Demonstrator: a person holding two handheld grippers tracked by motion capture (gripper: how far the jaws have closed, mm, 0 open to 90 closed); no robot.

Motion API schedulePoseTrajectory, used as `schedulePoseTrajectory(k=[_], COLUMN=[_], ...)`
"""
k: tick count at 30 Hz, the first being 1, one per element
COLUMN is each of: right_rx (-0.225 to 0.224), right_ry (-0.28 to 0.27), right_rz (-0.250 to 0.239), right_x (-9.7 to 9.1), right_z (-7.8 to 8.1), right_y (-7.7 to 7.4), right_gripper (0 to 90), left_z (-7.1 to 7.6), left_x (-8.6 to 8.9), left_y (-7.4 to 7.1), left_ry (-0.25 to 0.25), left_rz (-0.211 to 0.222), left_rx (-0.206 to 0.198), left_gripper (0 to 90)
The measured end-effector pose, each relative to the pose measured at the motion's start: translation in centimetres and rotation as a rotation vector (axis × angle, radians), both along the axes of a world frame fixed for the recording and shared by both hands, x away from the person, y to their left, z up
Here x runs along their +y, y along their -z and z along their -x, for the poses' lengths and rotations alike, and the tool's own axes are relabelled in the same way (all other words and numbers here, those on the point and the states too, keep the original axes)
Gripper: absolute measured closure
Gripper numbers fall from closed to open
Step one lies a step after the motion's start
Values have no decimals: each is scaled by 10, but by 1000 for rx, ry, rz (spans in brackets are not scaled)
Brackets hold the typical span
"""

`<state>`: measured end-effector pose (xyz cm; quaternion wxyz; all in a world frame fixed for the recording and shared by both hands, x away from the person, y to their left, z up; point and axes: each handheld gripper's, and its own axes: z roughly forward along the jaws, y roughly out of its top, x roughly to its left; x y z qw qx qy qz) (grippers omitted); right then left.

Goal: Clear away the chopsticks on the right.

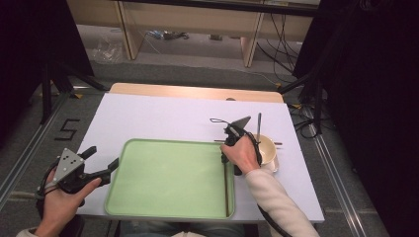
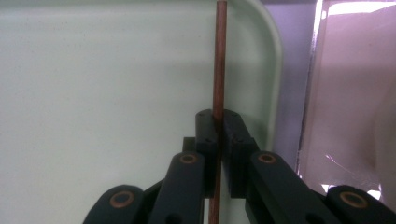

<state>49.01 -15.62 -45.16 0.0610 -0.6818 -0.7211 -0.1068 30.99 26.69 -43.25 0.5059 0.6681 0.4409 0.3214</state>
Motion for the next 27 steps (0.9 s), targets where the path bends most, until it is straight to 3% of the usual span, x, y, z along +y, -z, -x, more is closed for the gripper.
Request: schedulePoseTrajectory(k=[1, 5, 7, 8, 10, 12, 13, 14, 15, 16, 17, 20, 21, 22, 23, 24, 27], right_rx=[16, -2, 21, -11, -31, -9, -60, -48, 1, -17, -8, 7, -4, -16, -6, -35, -51], right_ry=[25, -15, 15, -27, 2, 16, -48, -63, -23, -43, 7, 31, -10, 21, 21, -30, -55], right_rz=[2, 8, 5, 9, 18, 16, 16, 16, 17, 15, 3, 10, 15, -2, 11, 13, 15], right_x=[2, -1, 1, -1, 1, 3, -1, -2, 1, 0, 4, 6, 4, 6, 7, 4, 3], right_z=[1, 0, 0, 1, 2, 2, 1, 1, 1, 0, 0, 1, 3, 3, 2, 2, 2], right_y=[0, 2, 0, 2, 2, 1, 5, 4, 0, 1, -1, -4, -5, -6, -9, -7, -12], right_gripper=[871, 869, 866, 858, 848, 848, 847, 847, 843, 838, 830, 817, 809, 805, 802, 798, 781], left_z=[0, 0, 0, 0, 0, 0, 0, 0, 0, 0, 0, 0, 0, 0, 0, 0, 0], left_x=[0, 0, 0, 0, 0, 0, 0, 0, 0, 0, 0, 0, 0, 0, 0, 0, 0], left_y=[0, 0, 0, 0, 0, 0, 0, 0, 0, 0, 0, 0, 0, 0, 0, 0, 0], left_ry=[0, 1, 0, 0, 1, 1, 1, 1, 1, 1, 1, 2, 2, 2, 1, 1, 1], left_rz=[1, 0, 0, 0, 0, 0, 0, 0, 0, 0, 1, 0, 1, 0, 0, 0, 0], left_rx=[-1, 0, 0, 0, 0, 0, 1, 1, 0, 1, 0, 0, 0, 0, 0, 0, 0], left_gripper=[158, 158, 158, 158, 158, 158, 158, 158, 158, 158, 158, 158, 158, 158, 158, 159, 158])
